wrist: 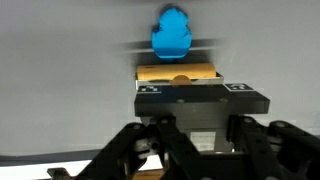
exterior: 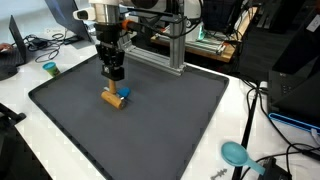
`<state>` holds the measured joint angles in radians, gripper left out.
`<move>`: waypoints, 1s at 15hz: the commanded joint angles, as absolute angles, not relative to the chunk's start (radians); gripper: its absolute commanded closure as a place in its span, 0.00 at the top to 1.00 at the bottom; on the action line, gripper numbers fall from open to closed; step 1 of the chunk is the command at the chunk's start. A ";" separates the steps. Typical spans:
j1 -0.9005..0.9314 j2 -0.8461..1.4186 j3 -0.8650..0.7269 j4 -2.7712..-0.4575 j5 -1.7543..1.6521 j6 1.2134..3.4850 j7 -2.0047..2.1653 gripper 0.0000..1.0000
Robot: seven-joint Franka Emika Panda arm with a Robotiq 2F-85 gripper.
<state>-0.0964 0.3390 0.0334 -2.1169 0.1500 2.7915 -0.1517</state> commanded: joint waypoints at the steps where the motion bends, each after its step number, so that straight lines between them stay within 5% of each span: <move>1: -0.159 0.224 0.080 -2.187 0.242 2.848 -0.196 0.22; 15: -0.110 0.093 0.022 -2.266 0.174 2.608 -0.249 0.22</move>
